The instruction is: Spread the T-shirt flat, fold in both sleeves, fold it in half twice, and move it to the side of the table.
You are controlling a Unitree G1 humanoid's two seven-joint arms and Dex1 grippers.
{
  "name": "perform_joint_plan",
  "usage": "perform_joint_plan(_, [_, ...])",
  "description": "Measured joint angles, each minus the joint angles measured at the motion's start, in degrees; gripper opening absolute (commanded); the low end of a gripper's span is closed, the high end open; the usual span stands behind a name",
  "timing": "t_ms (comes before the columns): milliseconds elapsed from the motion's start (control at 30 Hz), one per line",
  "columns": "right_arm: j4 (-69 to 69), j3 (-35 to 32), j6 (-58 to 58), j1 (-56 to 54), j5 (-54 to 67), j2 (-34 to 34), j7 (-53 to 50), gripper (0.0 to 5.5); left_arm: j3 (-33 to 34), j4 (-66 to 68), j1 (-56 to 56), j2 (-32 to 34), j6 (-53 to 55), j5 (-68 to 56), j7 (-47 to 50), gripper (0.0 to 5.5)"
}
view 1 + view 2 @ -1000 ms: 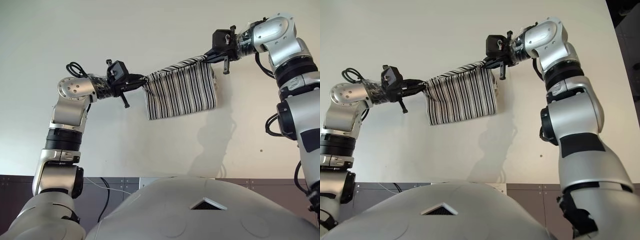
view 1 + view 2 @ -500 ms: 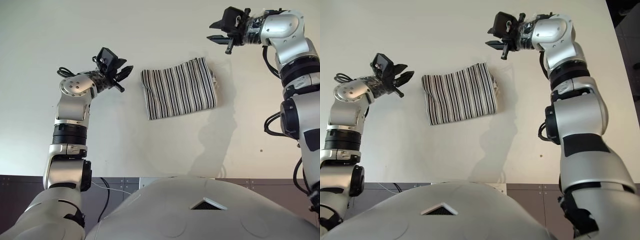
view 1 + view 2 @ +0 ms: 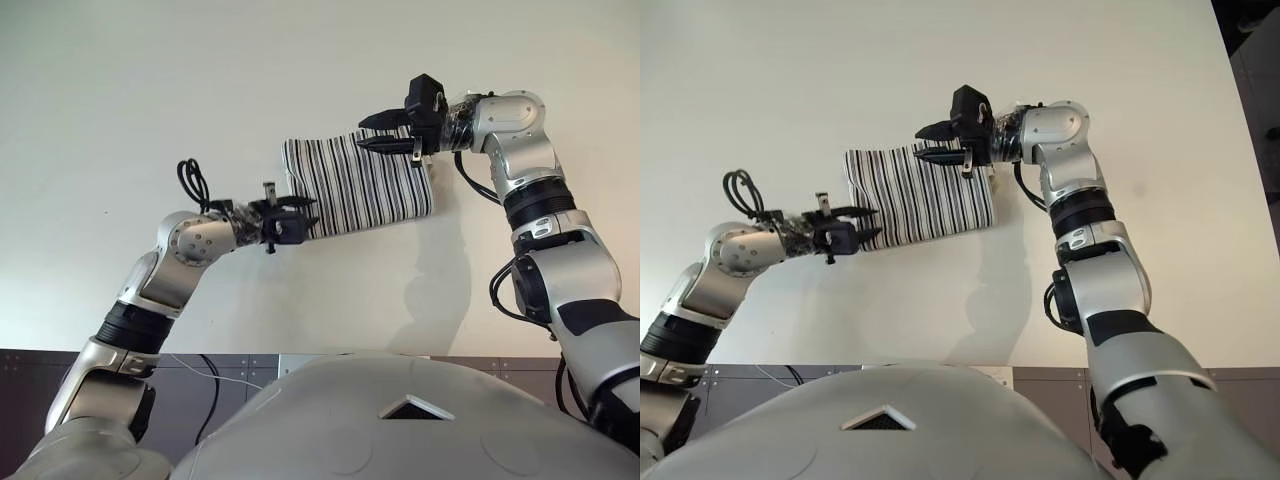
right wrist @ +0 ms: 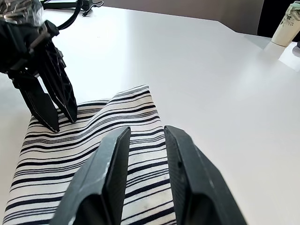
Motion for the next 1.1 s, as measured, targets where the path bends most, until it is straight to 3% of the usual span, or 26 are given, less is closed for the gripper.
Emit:
perform_joint_plan(400, [5.9,5.3,0.4,0.3,-5.5,0.2,4.7,1.32,-2.7,0.6,3.3,5.3,-20.0,1.2,0.6,1.44])
perform_joint_plan(633, [8.0,6.9,-1.8,1.6,-8.4,-1.4,1.9,1.32,3.9,4.9,-5.2,0.9,-17.2,-2.3,5.7,1.44])
perform_joint_plan(767, [12.4,2.4,0.3,1.7,-6.3,-4.8,-0.5,1.32,9.9,7.3,-11.0,-2.3,-12.7,-5.8,10.4,1.44])
perform_joint_plan(900, [18.3,-0.8,0.4,1.6,-5.9,-9.9,-11.1,1.32,12.3,8.2,-11.6,-4.3,-10.1,-6.1,13.4,1.44])
perform_joint_plan(1100, [25.5,-12.2,7.9,5.4,-1.7,-23.6,-39.8,1.32,13.2,8.1,-11.5,-5.5,-7.3,-5.2,15.4,1.44])
